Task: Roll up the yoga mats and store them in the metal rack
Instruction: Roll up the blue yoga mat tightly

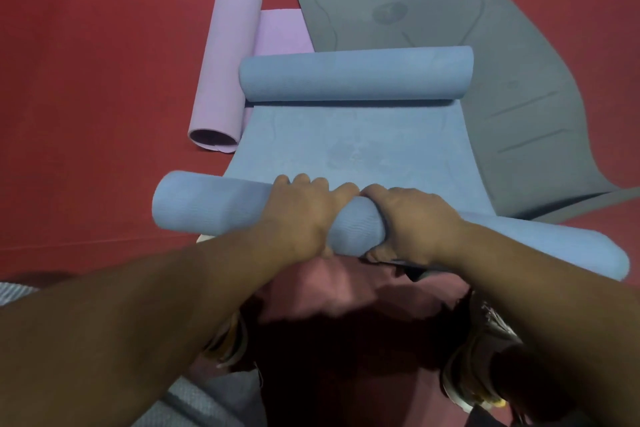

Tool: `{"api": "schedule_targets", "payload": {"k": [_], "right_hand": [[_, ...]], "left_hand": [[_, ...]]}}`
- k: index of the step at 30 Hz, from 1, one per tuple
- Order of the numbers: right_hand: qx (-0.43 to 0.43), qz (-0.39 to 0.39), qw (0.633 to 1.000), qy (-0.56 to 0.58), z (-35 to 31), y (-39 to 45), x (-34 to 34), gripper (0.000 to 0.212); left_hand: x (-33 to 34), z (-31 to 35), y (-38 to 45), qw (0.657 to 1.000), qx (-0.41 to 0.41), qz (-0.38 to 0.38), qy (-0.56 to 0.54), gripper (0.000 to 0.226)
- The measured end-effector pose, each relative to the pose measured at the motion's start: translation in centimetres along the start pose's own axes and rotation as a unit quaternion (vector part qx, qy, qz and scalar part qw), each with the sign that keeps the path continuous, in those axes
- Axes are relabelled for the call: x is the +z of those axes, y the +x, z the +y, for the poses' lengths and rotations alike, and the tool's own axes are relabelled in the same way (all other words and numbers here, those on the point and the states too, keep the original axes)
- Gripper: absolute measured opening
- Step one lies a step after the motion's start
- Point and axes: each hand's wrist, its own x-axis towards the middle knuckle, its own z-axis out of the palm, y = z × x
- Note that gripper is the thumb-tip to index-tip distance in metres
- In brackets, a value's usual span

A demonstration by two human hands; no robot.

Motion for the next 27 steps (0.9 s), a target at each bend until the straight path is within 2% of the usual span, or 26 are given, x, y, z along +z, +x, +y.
{"api": "schedule_targets", "payload": {"k": [2,4,7,10,12,15,16,18,21,22,24,27], "right_hand": [[-0.003,0.041,0.997,-0.068,-0.7,-0.4,0.9,0.099],[-0.002,0.055,0.993,-0.103,-1.0,-0.3,1.5,0.098],[0.011,0.026,0.998,-0.049,0.0,0.3,0.5,0.076],[-0.005,-0.063,0.996,0.055,1.2,0.6,-0.6,0.082],[-0.006,-0.067,0.996,0.055,0.9,0.3,-0.2,0.086],[0.012,0.008,0.998,-0.064,-0.6,-0.4,1.4,0.103],[0.011,0.024,0.996,-0.091,-0.9,-0.5,1.7,0.100],[0.018,0.015,0.997,-0.067,-0.8,-0.3,1.2,0.082],[0.016,-0.049,0.999,0.017,0.3,0.1,-0.3,0.072],[0.013,-0.067,0.997,0.038,0.5,0.0,-0.6,0.074],[0.009,-0.063,0.997,0.039,0.2,-0.1,-0.5,0.078],[0.017,-0.006,0.999,-0.048,-0.9,-0.4,0.7,0.103]], "left_hand": [[-0.5,-0.7,0.3,0.998,-0.014,-0.031,-0.054,0.083],[-0.9,-1.1,0.3,0.995,-0.012,-0.039,-0.091,0.080],[-0.5,-0.2,-0.2,0.999,0.009,0.003,-0.033,0.093],[0.7,1.3,-0.7,0.997,0.033,0.038,0.053,0.114],[1.0,1.1,-0.4,0.999,0.022,0.023,0.028,0.104],[0.4,-0.1,0.3,0.999,-0.009,-0.027,-0.041,0.087],[0.0,-0.3,0.4,0.997,-0.014,-0.043,-0.064,0.085],[-0.4,-0.2,0.3,0.995,-0.006,-0.054,-0.079,0.085],[0.4,1.1,-0.7,1.000,0.027,0.005,0.006,0.103],[0.9,1.4,-1.0,0.999,0.034,0.023,0.033,0.108],[1.2,1.3,-0.9,0.999,0.027,0.028,0.038,0.105],[0.5,-0.1,0.1,1.000,0.005,-0.013,-0.027,0.090]]}}
